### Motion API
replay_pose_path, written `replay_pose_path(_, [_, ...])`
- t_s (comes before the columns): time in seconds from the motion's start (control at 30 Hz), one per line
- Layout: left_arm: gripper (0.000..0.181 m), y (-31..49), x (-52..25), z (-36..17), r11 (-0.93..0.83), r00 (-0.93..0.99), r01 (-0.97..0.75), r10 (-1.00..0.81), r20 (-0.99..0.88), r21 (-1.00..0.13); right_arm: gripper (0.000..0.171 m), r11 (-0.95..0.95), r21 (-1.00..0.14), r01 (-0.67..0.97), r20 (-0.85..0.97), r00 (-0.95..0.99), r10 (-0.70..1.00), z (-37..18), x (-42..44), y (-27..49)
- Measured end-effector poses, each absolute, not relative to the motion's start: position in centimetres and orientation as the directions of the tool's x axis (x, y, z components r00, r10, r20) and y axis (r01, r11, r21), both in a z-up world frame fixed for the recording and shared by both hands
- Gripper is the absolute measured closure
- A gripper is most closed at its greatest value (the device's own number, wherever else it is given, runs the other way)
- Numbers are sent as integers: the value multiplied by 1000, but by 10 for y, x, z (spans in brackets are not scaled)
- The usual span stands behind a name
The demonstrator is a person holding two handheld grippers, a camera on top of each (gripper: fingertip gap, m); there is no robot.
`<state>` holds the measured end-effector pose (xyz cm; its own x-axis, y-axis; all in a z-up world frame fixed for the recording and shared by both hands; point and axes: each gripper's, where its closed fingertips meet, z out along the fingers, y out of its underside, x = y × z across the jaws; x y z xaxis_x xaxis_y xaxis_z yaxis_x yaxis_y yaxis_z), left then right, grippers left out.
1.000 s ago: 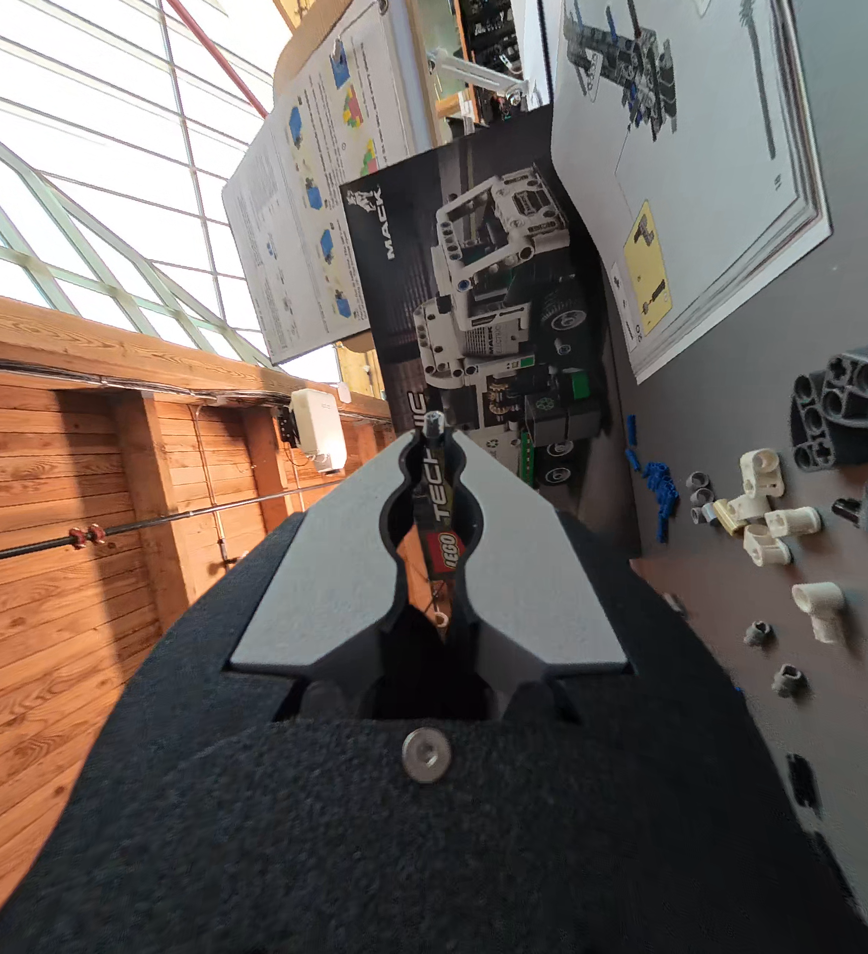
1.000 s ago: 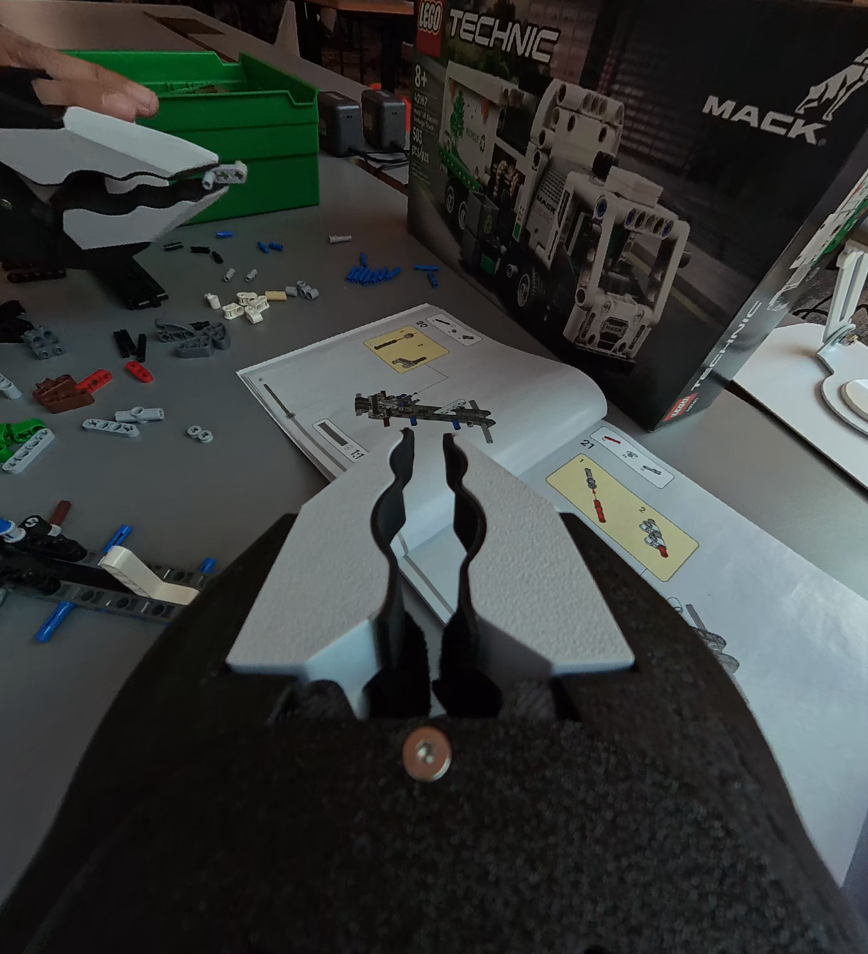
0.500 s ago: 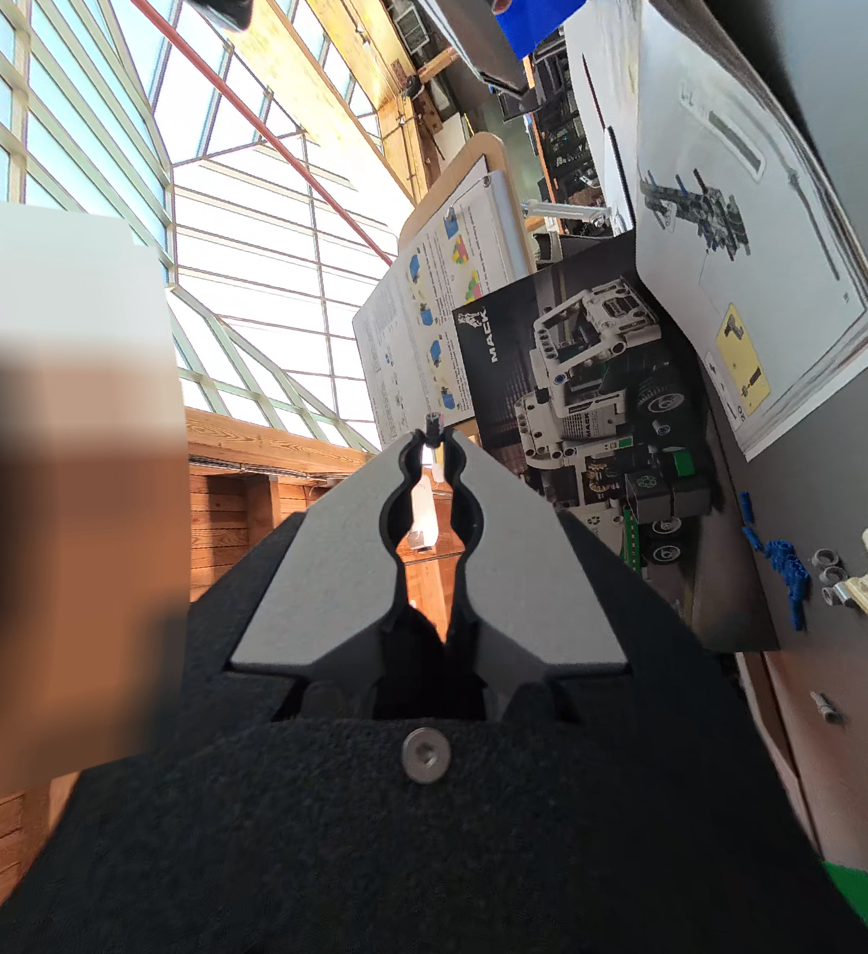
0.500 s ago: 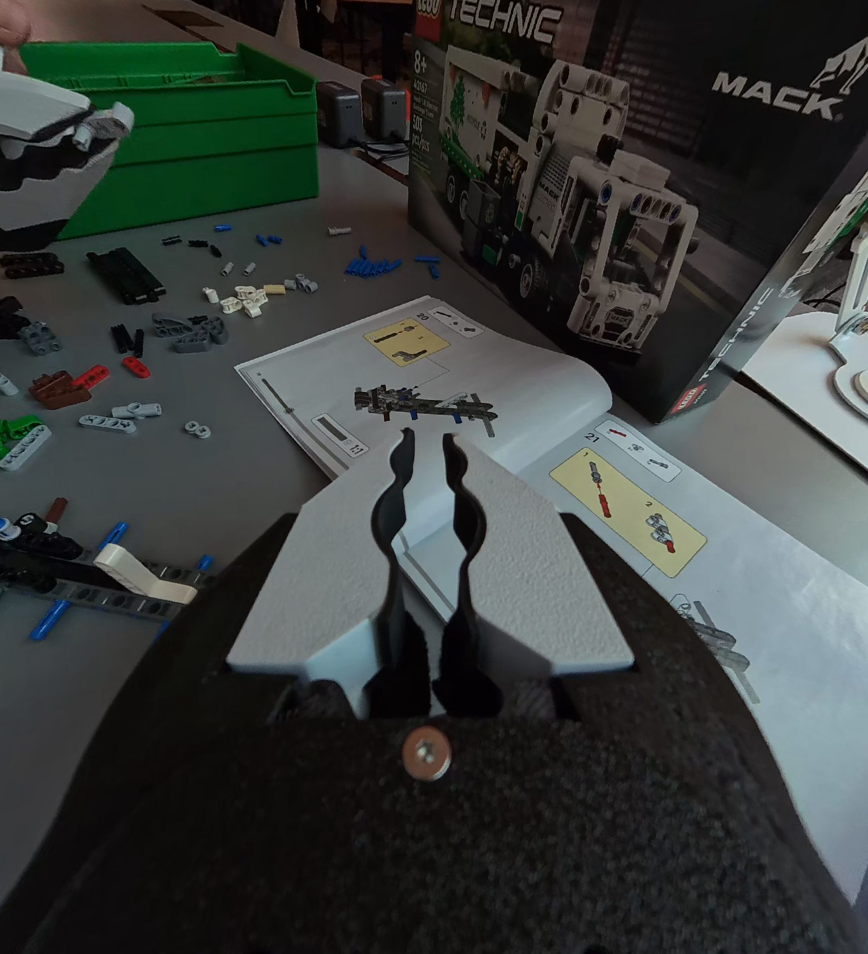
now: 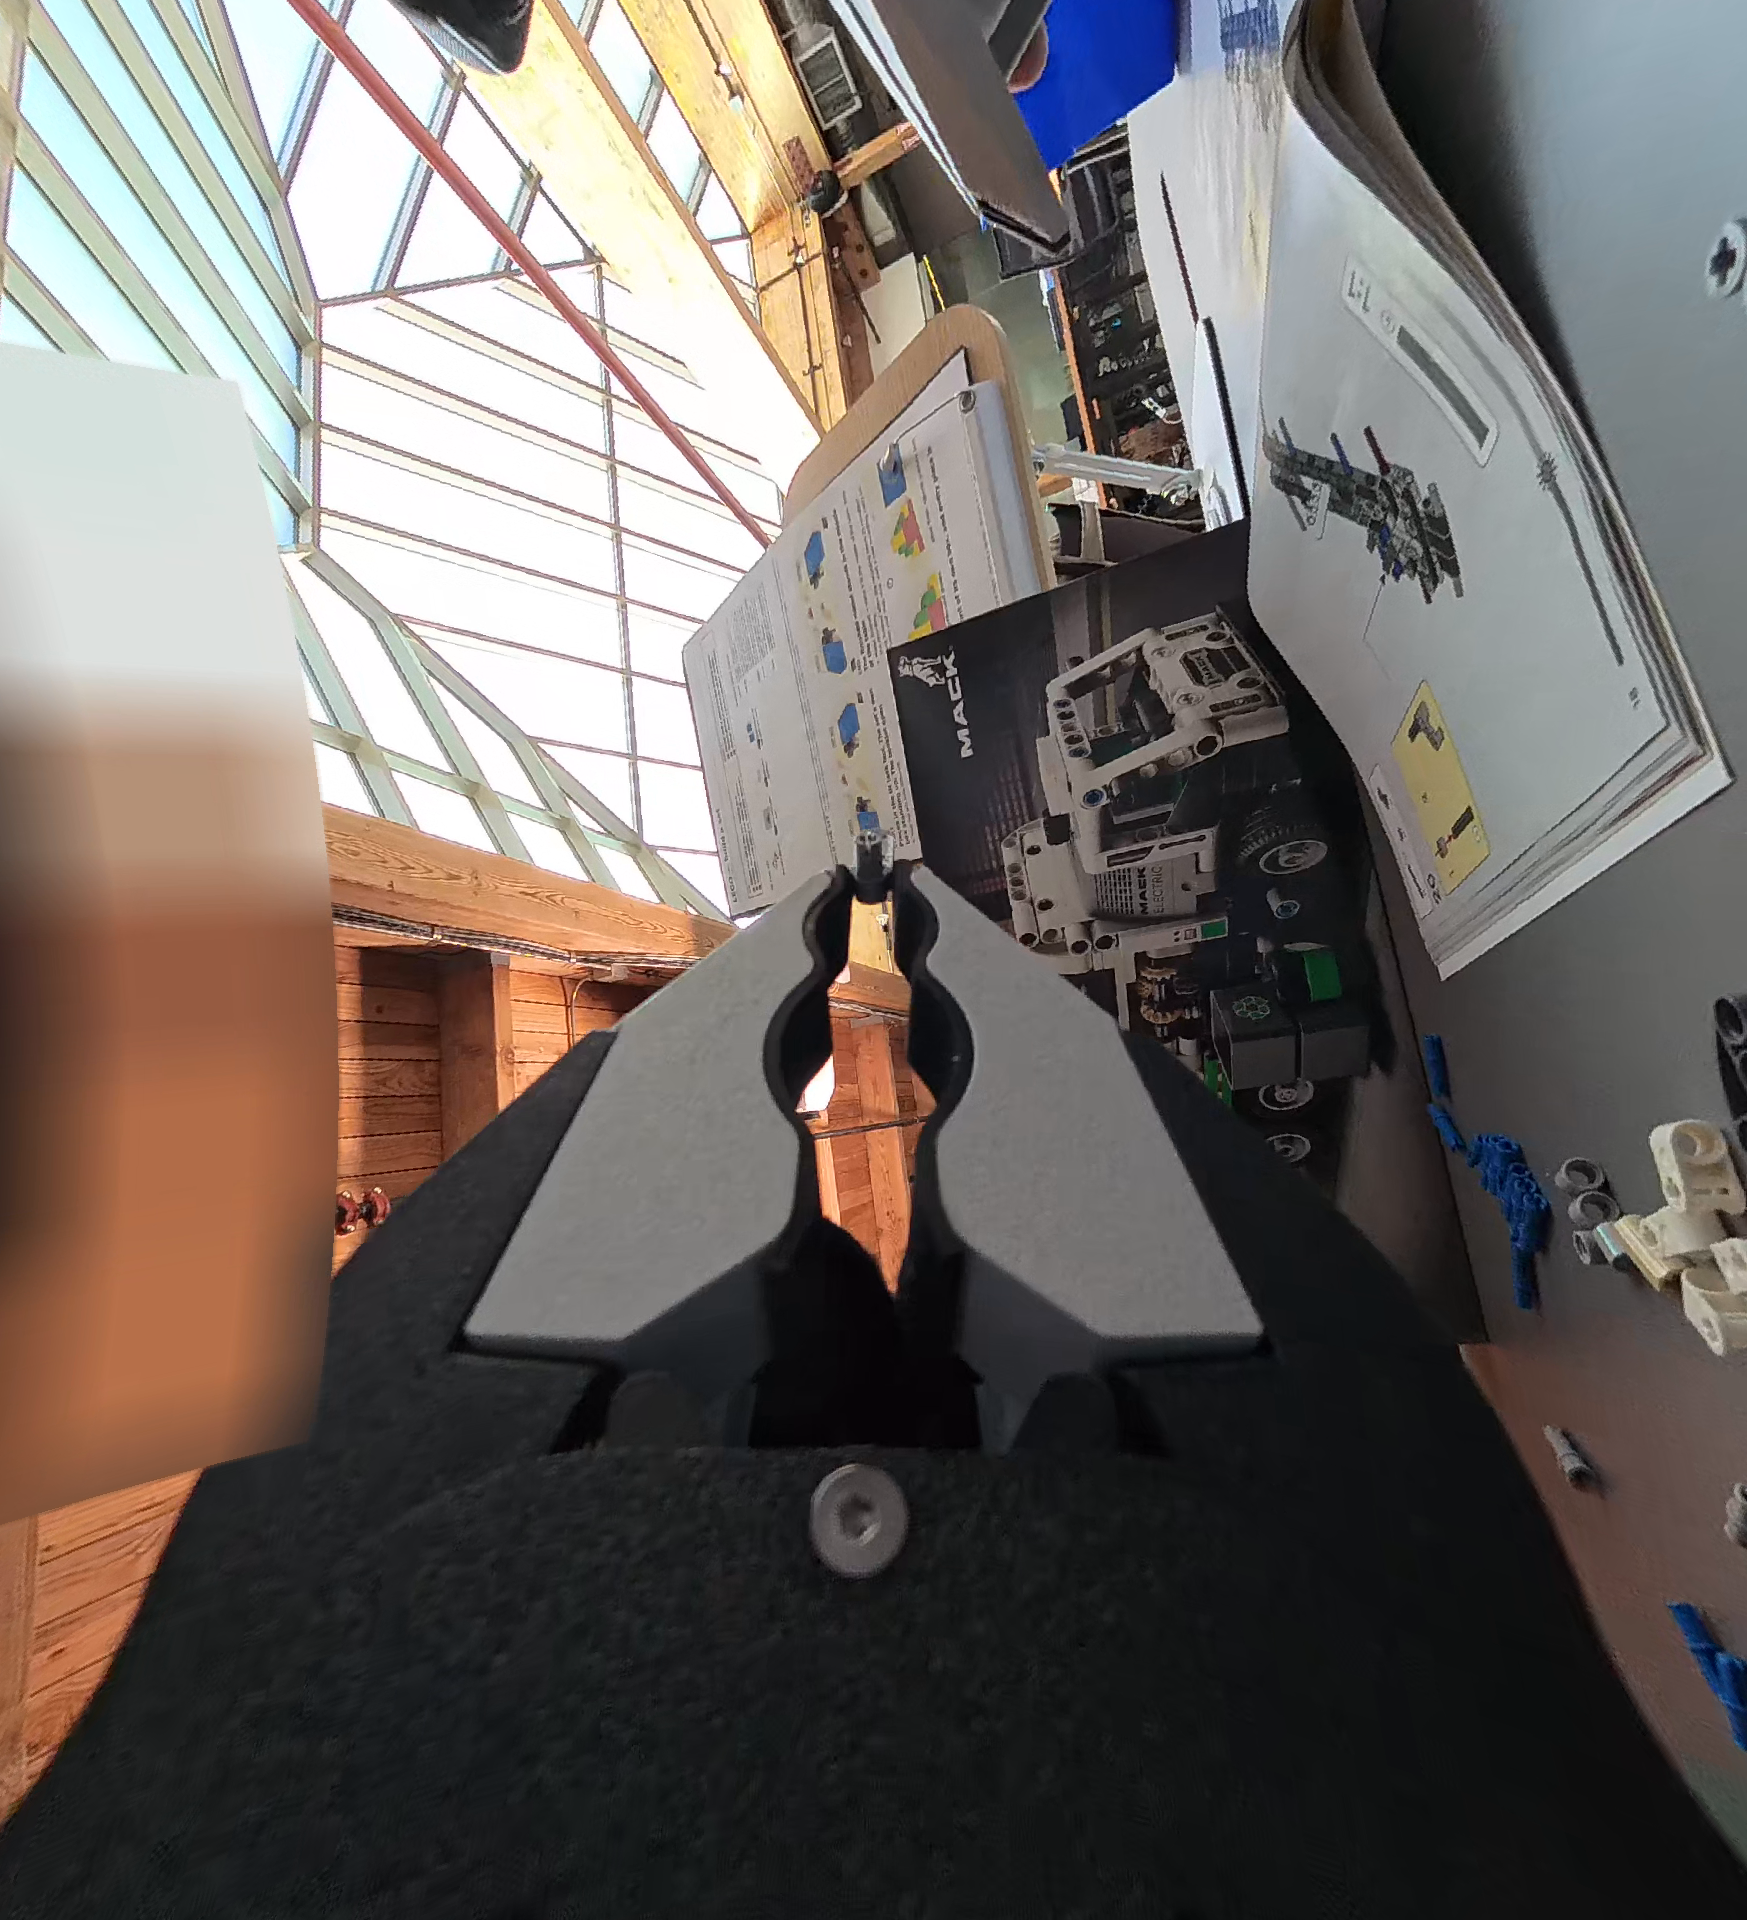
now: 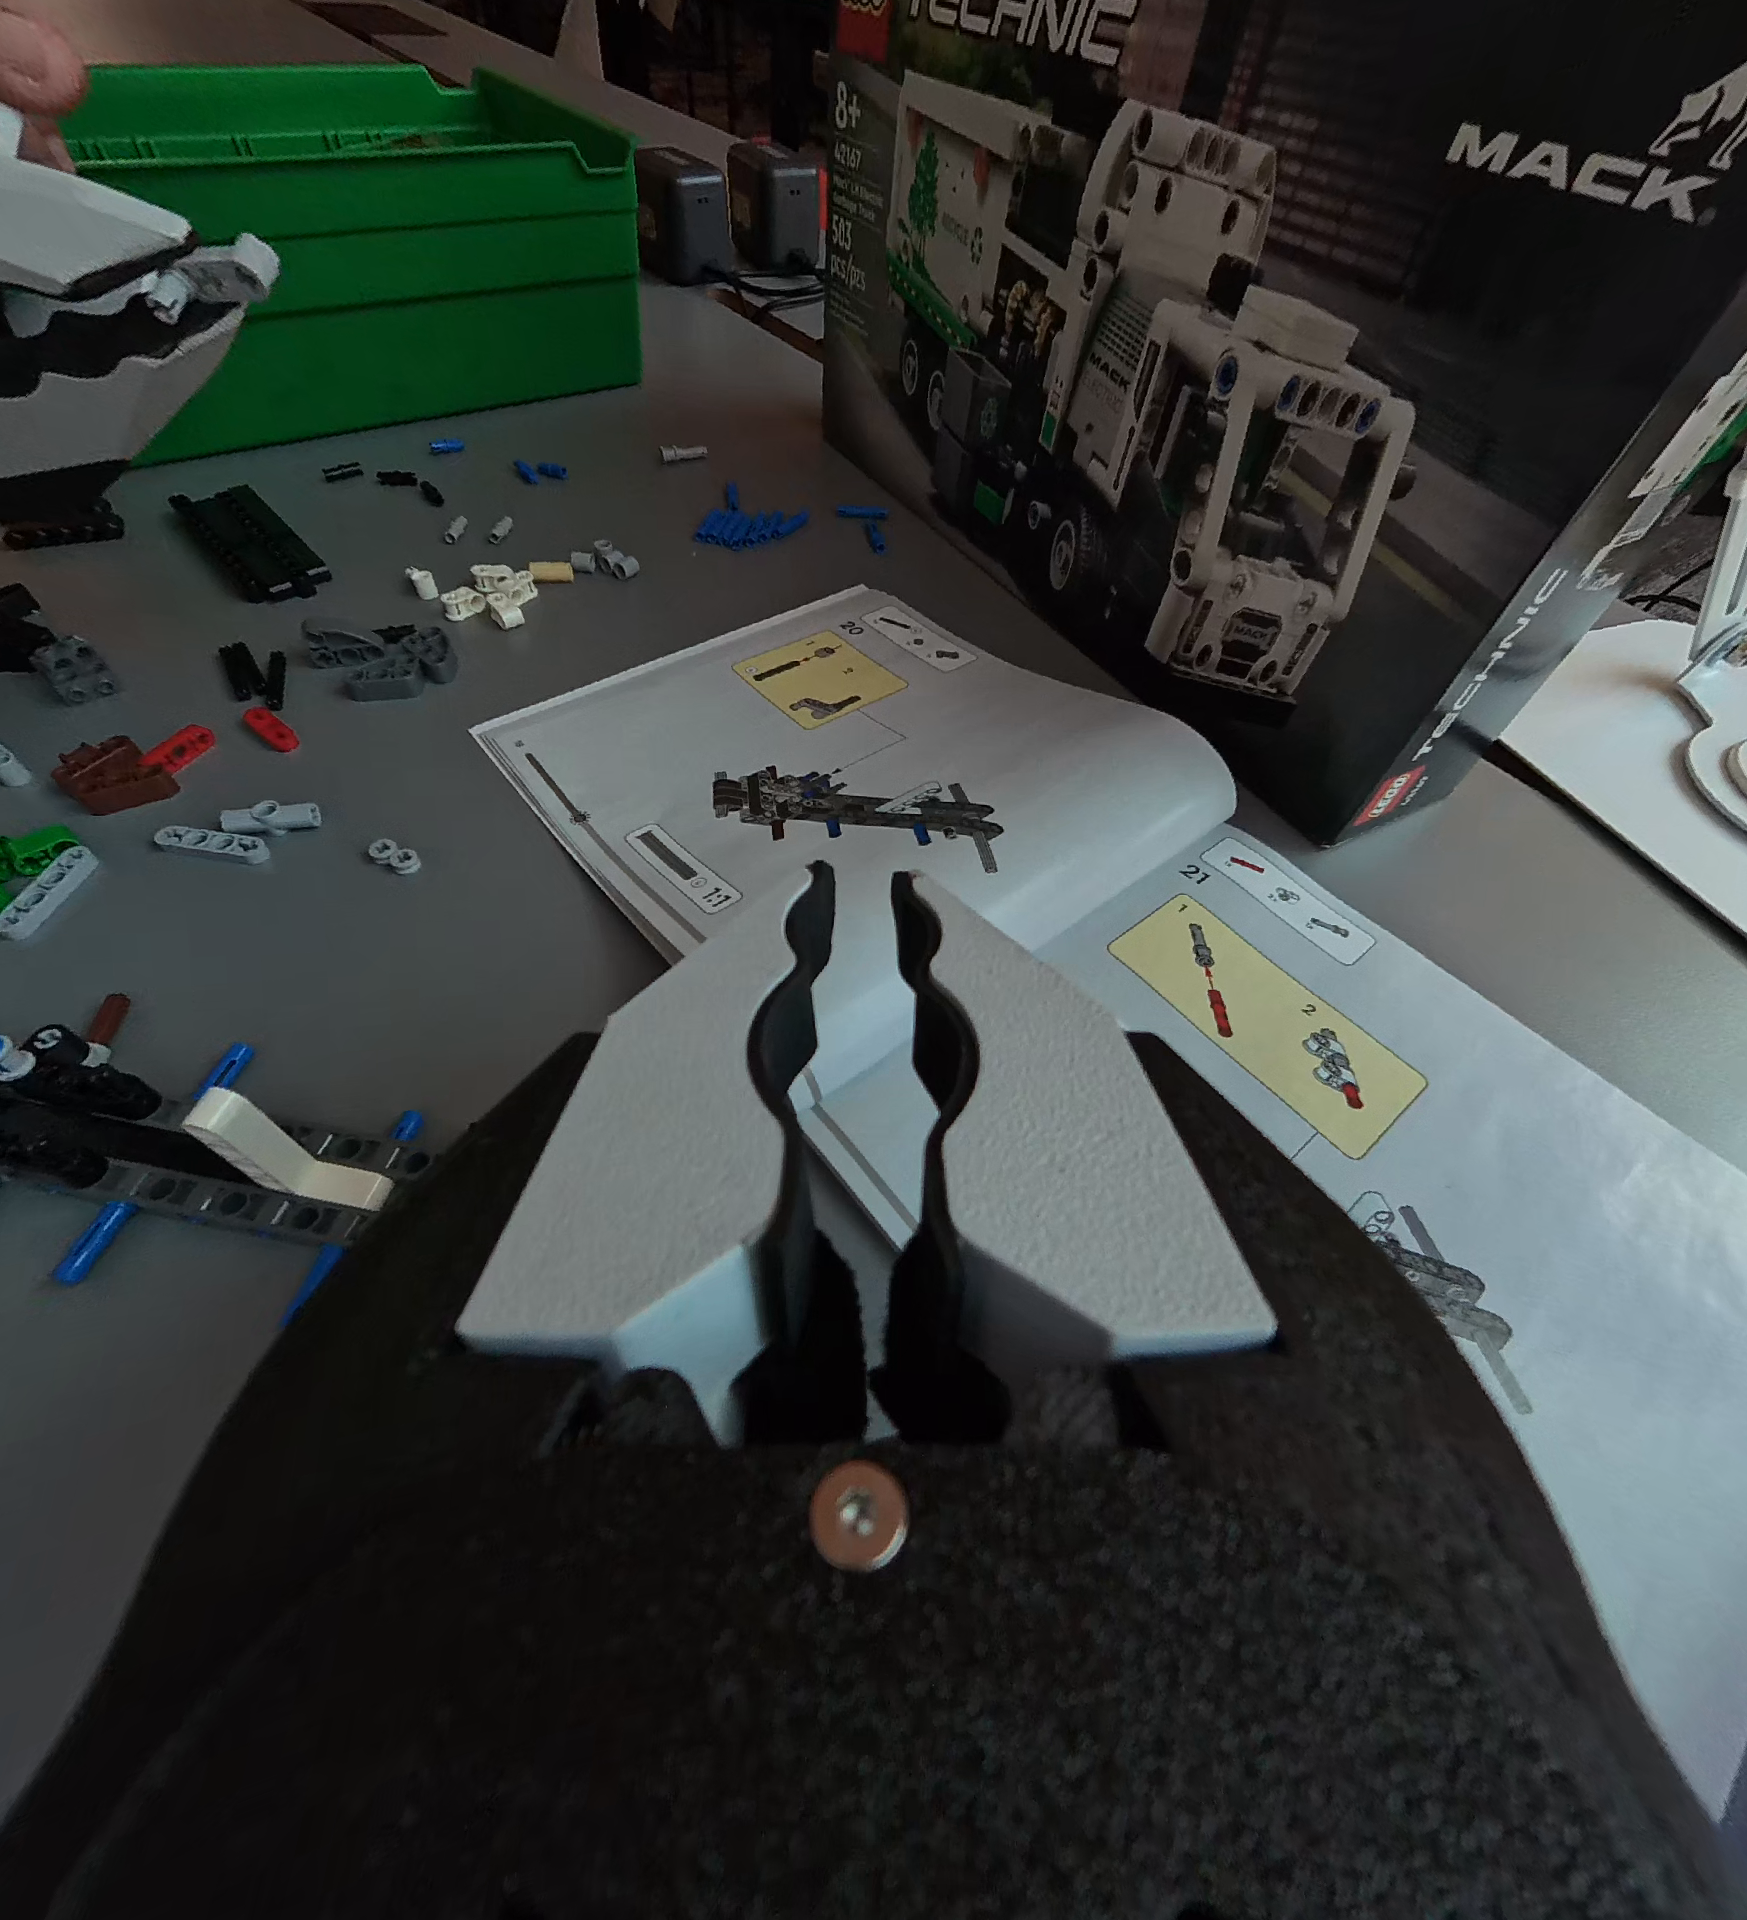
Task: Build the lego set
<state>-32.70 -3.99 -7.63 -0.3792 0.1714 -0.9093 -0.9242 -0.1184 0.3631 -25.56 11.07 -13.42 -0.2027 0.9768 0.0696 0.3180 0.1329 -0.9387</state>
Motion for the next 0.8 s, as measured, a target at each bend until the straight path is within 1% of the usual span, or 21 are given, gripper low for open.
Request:
replay_pose_path(0.03, [176, -40, -327, -76, -120, -378, -924, 171, -910, 362, 163, 133, -938, 319, 69, -204, 977, -135, -256, 111])
replay_pose_path(0.1, [176, -39, -324, -78, -109, -378, -925, 173, -910, 364, 162, 121, -938, 325, 55, -205, 977, -134, -256, 109])
replay_pose_path(0.13, [176, -39, -321, -80, -98, -384, -923, 173, -907, 372, 160, 89, -940, 328, 16, -220, 975, -131, -257, 104])
replay_pose_path(0.2, [176, -36, -312, -87, -69, -406, -914, 173, -897, 400, 157, -34, -925, 379, -175, -343, 923, -124, -257, 68])
replay_pose_path(0.27, [176, -34, -303, -97, -41, -429, -903, 164, -889, 428, 154, -171, -872, 458, -398, -462, 792, -112, -254, 26])
replay_pose_path(0.33, [176, -34, -293, -101, -11, -450, -890, 174, -876, 455, 153, -266, -825, 499, -527, -507, 682, -101, -254, 2])
replay_pose_path(0.5, [175, -36, -268, -102, 36, -496, -857, 215, -841, 515, 148, -302, -759, 577, -632, -541, 555, -96, -255, -25])
replay_pose_path(0.63, [176, -41, -242, -102, 79, -518, -830, 262, -815, 553, 149, -294, -730, 616, -667, -551, 502, -96, -252, -41])
replay_pose_path(0.7, [176, -43, -233, -101, 83, -534, -815, 281, -798, 574, 159, -278, -717, 639, -682, -561, 469, -96, -247, -48])
replay_pose_path(0.8, [176, -45, -226, -101, 81, -551, -799, 296, -780, 595, 155, -220, -718, 660, -670, -572, 474, -102, -238, -53])
